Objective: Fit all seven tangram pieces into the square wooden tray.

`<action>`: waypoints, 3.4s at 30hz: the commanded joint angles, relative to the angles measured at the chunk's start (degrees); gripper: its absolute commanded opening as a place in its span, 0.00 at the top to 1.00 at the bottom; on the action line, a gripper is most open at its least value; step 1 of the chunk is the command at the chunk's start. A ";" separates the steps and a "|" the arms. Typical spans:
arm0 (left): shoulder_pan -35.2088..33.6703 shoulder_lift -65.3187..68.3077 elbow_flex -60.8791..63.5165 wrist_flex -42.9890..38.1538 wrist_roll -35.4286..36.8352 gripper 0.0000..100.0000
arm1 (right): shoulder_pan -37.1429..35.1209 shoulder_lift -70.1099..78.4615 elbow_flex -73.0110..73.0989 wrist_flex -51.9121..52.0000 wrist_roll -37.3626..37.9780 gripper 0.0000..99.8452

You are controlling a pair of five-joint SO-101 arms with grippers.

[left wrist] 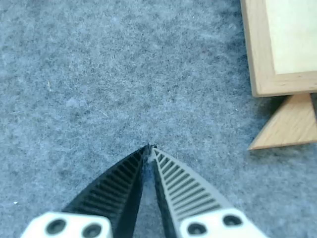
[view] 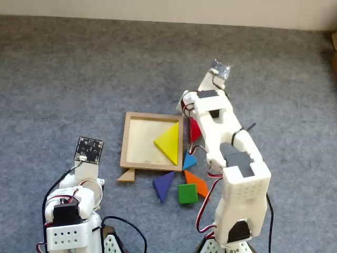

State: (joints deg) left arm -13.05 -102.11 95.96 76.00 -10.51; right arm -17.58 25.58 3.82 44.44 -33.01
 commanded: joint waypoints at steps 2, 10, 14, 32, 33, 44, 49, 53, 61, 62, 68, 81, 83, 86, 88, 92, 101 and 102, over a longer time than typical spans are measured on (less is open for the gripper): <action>-0.40 -1.71 1.19 0.44 0.53 0.99 | 1.71 0.04 -2.07 3.12 -0.26 0.63; -0.40 -1.71 1.19 0.44 0.53 0.99 | 1.80 0.04 -2.07 3.21 1.49 0.78; -0.40 -1.71 1.19 0.44 0.53 0.99 | 1.80 -0.04 -2.07 3.21 4.75 0.81; -0.40 -1.71 1.19 0.44 0.53 0.99 | 3.03 0.13 -13.76 26.42 24.26 0.82; -0.40 -1.71 1.19 0.44 0.53 0.99 | 3.12 0.13 -13.76 27.12 25.85 0.82; -0.40 -1.71 1.19 0.44 0.53 0.99 | 5.23 -4.70 -15.52 33.80 35.52 0.79; -0.40 -1.71 1.19 0.44 0.53 0.99 | 5.14 -7.60 -13.85 33.71 31.65 0.66; -0.40 -1.71 1.19 0.44 0.53 0.99 | 3.91 -7.34 -12.70 33.71 30.95 0.64; -0.40 -1.71 1.19 0.44 0.53 0.99 | -0.40 -7.25 -6.81 33.63 29.10 0.64; -0.40 -1.71 1.19 0.44 0.53 0.99 | -0.66 -7.25 -6.37 33.63 29.01 0.64; -0.40 -1.71 1.19 0.44 0.53 0.99 | -1.80 -7.25 -2.95 29.85 29.01 0.64; -0.40 -1.71 1.19 0.44 0.53 0.99 | -2.95 -7.25 -0.31 28.18 29.01 0.64; -0.40 -1.71 1.19 0.44 0.53 0.99 | -2.77 -7.16 1.19 26.77 29.01 0.64; -0.40 -1.71 1.19 0.44 0.53 0.99 | -2.68 -7.25 3.21 24.13 29.01 0.64; -0.40 -1.71 1.19 0.44 0.53 0.99 | -2.68 -7.25 3.56 23.87 29.01 0.64; -0.40 -1.71 1.19 0.44 0.53 0.99 | -2.59 -7.25 3.56 23.87 29.01 0.64; -0.40 -1.71 1.19 0.44 0.53 0.99 | -1.45 -7.25 3.56 23.52 25.49 0.64; -0.40 -1.71 1.19 0.44 0.53 0.99 | -1.10 -7.25 3.56 23.52 25.49 0.64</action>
State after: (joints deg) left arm -13.05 -102.11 95.96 76.00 -10.51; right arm -19.96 21.89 7.34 69.67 -6.02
